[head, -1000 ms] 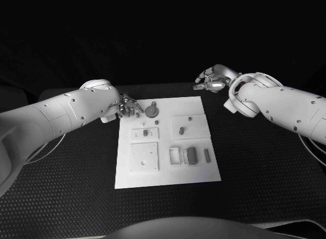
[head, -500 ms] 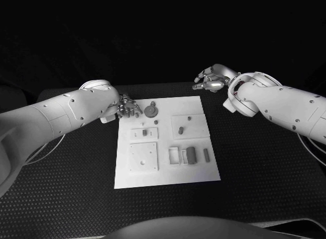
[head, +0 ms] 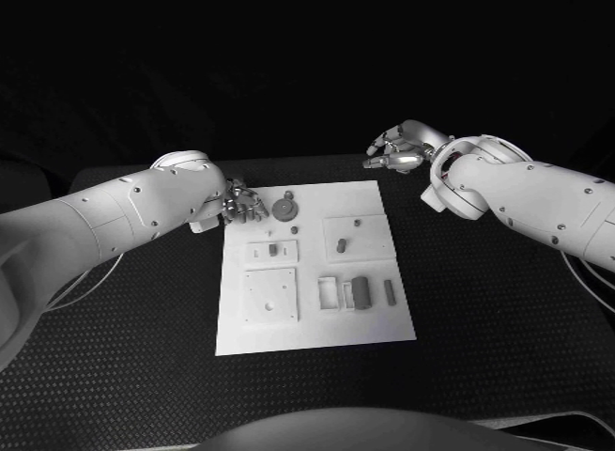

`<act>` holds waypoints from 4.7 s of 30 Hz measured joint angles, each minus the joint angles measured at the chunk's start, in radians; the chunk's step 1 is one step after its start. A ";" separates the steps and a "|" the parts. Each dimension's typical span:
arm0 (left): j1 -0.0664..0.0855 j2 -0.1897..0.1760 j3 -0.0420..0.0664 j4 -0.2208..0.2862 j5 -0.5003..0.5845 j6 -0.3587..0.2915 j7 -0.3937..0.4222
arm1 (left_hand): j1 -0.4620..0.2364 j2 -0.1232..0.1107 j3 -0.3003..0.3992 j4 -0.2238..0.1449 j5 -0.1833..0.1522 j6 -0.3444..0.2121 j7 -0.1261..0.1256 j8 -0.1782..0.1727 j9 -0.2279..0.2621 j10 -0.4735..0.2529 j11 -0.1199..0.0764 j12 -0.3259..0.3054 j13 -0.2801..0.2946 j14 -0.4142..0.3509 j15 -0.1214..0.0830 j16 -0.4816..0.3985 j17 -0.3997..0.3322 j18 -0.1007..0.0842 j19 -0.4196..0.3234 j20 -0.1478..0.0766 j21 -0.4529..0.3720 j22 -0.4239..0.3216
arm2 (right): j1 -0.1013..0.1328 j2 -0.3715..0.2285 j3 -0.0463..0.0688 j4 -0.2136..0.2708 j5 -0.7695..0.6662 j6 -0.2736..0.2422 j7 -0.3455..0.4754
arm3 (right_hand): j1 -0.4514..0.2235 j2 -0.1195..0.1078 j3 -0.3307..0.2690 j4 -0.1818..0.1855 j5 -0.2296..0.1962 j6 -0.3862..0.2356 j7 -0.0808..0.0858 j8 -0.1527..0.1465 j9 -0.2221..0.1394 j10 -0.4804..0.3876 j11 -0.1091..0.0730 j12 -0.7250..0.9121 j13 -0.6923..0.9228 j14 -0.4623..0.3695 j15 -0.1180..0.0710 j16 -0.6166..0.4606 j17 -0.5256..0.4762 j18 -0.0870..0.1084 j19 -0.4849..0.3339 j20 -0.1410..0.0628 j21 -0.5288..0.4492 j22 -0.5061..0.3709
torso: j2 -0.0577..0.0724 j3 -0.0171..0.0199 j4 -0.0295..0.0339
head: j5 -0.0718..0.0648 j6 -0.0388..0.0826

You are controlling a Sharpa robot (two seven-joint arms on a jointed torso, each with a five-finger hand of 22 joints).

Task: Assemble the parts on the task board

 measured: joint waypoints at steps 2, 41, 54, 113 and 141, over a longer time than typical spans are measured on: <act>0.000 -0.001 0.000 0.002 0.000 0.001 0.000 | 0.004 0.004 0.000 0.000 0.000 0.002 0.002 0.000 0.000 0.002 -0.002 0.000 0.000 0.002 -0.001 0.000 0.000 0.000 0.002 -0.002 0.006 0.003 | 0.000 0.000 0.000 0.000 0.000 0.000 0.000 | 0.000 0.000 0.000 0.000 0.000 0.000 0.000 0.000 0.000 0.000 0.000 0.000 0.000 0.000 0.000 0.000 0.000 0.000 0.000 0.000 0.000 0.000 | 0.000 0.0000 0.0000 | 0.000 0.000; -0.001 -0.079 0.009 0.071 0.105 -0.013 0.014 | 0.096 0.086 0.180 0.014 -0.010 0.029 -0.010 0.029 -0.005 0.039 -0.010 -0.008 0.016 0.030 -0.013 0.008 0.010 -0.003 0.023 -0.009 0.022 0.033 | -0.003 0.002 0.000 -0.007 0.000 0.011 0.000 | -0.004 0.004 0.000 0.000 0.000 0.000 0.000 0.000 0.000 0.000 0.000 0.004 -0.001 0.000 0.000 0.000 0.000 0.000 0.000 0.000 0.000 0.000 | 0.000 0.0008 -0.0004 | -0.001 -0.003; 0.018 -0.225 0.025 0.278 0.181 -0.013 -0.006 | 0.091 0.091 0.210 0.003 -0.008 0.047 -0.021 0.029 -0.003 0.053 -0.008 0.004 0.031 0.046 -0.014 0.032 0.023 -0.003 0.043 -0.011 0.043 0.042 | -0.003 -0.008 0.000 -0.006 0.000 0.013 -0.001 | -0.004 0.004 0.000 0.000 0.000 0.000 0.000 0.000 -0.001 0.000 0.000 0.004 -0.001 0.000 0.000 0.000 0.000 0.000 0.000 0.000 0.000 0.000 | -0.002 0.0002 0.0032 | -0.005 -0.004; 0.002 -0.271 -0.054 0.463 0.081 -0.101 -0.091 | 0.060 0.060 0.214 0.012 -0.008 0.124 -0.061 0.029 -0.004 0.105 -0.055 0.109 0.108 0.097 -0.051 0.125 0.062 -0.004 0.093 -0.043 0.147 0.041 | -0.005 -0.012 0.000 -0.005 0.002 0.024 -0.001 | -0.004 0.004 0.000 0.000 0.000 0.000 0.000 0.000 -0.002 0.000 0.000 0.004 -0.003 0.000 0.000 0.000 0.000 0.000 0.000 0.000 0.000 0.000 | 0.000 0.0005 -0.0003 | 0.005 -0.020; 0.001 -0.271 -0.058 0.494 -0.001 -0.122 -0.109 | 0.056 0.065 0.207 0.013 -0.008 0.138 -0.075 0.029 -0.002 0.114 -0.064 0.143 0.128 0.107 -0.061 0.155 0.074 -0.004 0.104 -0.050 0.185 0.042 | -0.008 -0.013 0.000 -0.005 0.002 0.027 -0.001 | -0.004 0.004 0.000 0.000 0.000 0.000 0.000 0.000 -0.002 0.000 0.000 0.004 -0.004 0.000 0.000 0.000 0.000 0.000 0.000 0.000 0.000 0.000 | 0.000 0.0005 -0.0005 | 0.007 -0.022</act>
